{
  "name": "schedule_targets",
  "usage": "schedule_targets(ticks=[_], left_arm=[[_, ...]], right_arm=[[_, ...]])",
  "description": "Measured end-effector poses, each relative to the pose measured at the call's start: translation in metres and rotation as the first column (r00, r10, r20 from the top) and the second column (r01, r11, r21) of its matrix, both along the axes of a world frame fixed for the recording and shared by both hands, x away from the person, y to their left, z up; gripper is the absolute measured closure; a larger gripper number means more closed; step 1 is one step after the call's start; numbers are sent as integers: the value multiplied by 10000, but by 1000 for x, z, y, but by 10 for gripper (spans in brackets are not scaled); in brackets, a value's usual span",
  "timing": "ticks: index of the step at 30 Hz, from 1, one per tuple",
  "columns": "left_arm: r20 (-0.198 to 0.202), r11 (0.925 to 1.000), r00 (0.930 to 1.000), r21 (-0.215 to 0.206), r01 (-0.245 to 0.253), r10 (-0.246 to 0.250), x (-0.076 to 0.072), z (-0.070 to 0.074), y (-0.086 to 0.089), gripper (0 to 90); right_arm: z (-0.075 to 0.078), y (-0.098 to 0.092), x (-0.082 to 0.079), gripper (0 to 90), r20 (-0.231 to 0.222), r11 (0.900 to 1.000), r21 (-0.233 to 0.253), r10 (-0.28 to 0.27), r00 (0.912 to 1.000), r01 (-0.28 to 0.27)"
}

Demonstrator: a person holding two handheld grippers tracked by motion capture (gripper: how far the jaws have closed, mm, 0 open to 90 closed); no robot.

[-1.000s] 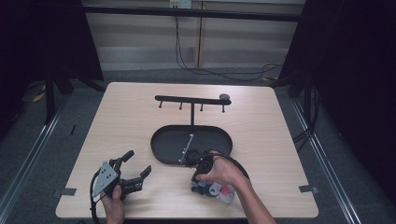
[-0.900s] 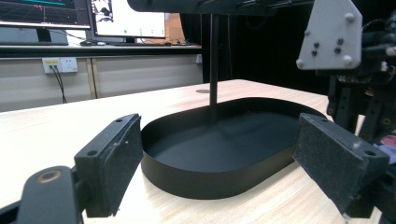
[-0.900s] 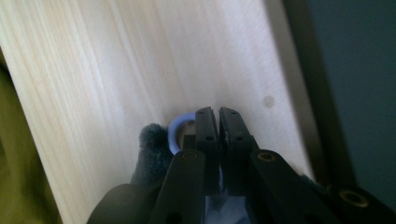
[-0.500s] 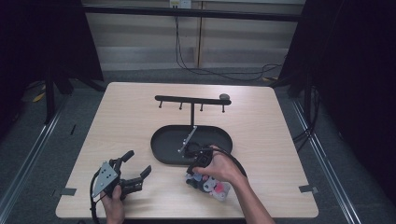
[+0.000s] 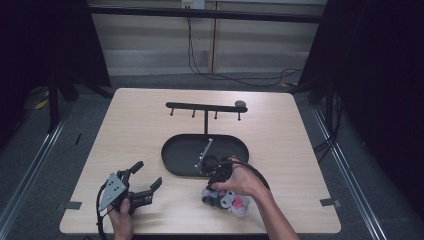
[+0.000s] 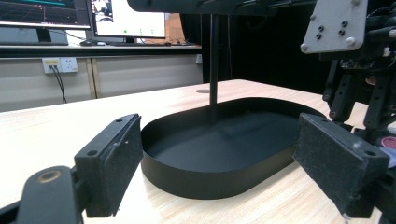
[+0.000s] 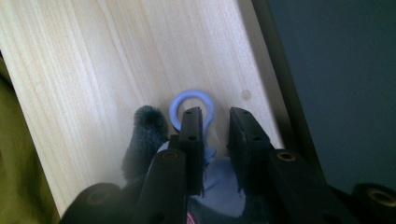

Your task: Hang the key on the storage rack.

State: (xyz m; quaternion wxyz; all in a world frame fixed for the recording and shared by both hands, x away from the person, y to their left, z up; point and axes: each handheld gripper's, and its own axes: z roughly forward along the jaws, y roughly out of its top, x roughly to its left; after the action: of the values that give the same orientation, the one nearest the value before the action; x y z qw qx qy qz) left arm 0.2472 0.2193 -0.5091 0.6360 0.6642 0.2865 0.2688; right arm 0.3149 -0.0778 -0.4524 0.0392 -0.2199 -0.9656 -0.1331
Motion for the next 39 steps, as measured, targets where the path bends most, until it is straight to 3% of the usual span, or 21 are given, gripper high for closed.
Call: schedule_targets(ticks=[5,9,14,17,26,33,39], left_arm=[[-4,10000,10000,-46,1,-2,0,0,0,155],[-10,9999,10000,-102,-21,21,0,0,-1,154],[-18,9999,10000,-99,-14,14,0,0,-1,155],[-22,10000,10000,-23,1,-1,0,0,0,154],[-10,10000,10000,-44,-2,2,0,0,0,154],[-6,10000,10000,-29,-8,8,0,0,0,155],[-14,10000,10000,-34,-6,6,0,0,0,154]], right_arm=[[-4,-4,-4,685,-102,9992,-319,255,9996,-258],[-10,-5,-7,686,-393,9978,-410,504,9980,-520],[-13,-6,-8,739,-652,9960,-582,641,9958,-680],[-14,-7,-8,820,-892,9963,-631,534,9946,-592],[-12,-10,-4,850,-1036,9995,-209,209,9944,-232],[-2,-17,-3,852,-836,9993,380,-17,9965,49],[3,-19,-1,851,-926,9990,428,-62,9957,102]])
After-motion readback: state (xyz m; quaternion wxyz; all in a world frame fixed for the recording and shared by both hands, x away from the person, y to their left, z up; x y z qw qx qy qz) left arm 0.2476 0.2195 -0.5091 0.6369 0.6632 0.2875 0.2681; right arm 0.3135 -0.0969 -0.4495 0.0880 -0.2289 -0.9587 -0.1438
